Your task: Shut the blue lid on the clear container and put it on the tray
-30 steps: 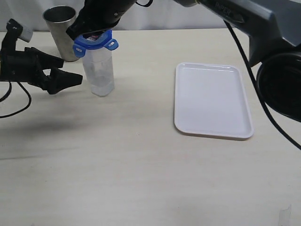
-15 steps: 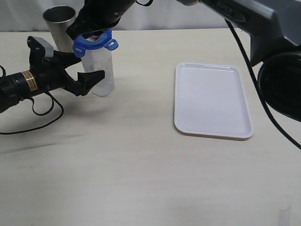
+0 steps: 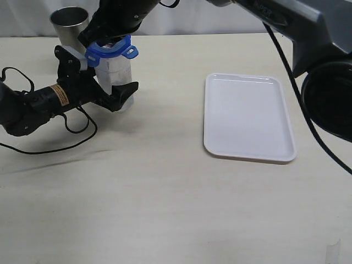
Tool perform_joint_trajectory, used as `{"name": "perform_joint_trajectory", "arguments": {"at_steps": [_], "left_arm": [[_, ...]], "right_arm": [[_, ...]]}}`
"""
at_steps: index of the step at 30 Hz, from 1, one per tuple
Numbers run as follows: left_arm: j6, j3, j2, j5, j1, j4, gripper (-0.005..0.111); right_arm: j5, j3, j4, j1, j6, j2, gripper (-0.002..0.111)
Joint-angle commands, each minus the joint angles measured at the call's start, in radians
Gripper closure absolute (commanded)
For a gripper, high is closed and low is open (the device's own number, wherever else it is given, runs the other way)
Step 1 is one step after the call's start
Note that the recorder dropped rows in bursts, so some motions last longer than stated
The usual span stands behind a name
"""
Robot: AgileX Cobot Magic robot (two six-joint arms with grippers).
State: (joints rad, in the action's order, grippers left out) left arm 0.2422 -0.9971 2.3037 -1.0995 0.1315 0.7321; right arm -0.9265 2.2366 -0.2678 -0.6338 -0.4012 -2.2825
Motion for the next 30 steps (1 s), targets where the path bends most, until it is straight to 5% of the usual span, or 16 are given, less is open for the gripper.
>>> {"name": "perform_joint_trajectory", "arguments": {"at_steps": [1,7,12,24,30], "left_arm": [[-0.001,-0.007,0.002,0.001,0.008,-0.022,0.020],[0.001,-0.007,0.002,0.003,0.008,-0.018,0.055],[0.002,-0.005,0.002,0.010,0.008,0.024,0.106],[0.154,-0.005,-0.053,-0.023,-0.027,0.384,0.107],[0.199,-0.005,-0.073,-0.122,-0.055,0.631,0.107]], "right_arm": [[-0.006,-0.004,-0.003,0.003,-0.003,0.010,0.087],[-0.015,-0.004,-0.005,0.003,-0.003,0.010,0.087],[-0.028,-0.004,-0.005,0.003,0.002,0.010,0.087],[-0.020,-0.004,-0.005,0.003,0.011,0.118,0.087],[-0.073,-0.004,0.083,-0.010,0.096,0.137,0.070]]}}
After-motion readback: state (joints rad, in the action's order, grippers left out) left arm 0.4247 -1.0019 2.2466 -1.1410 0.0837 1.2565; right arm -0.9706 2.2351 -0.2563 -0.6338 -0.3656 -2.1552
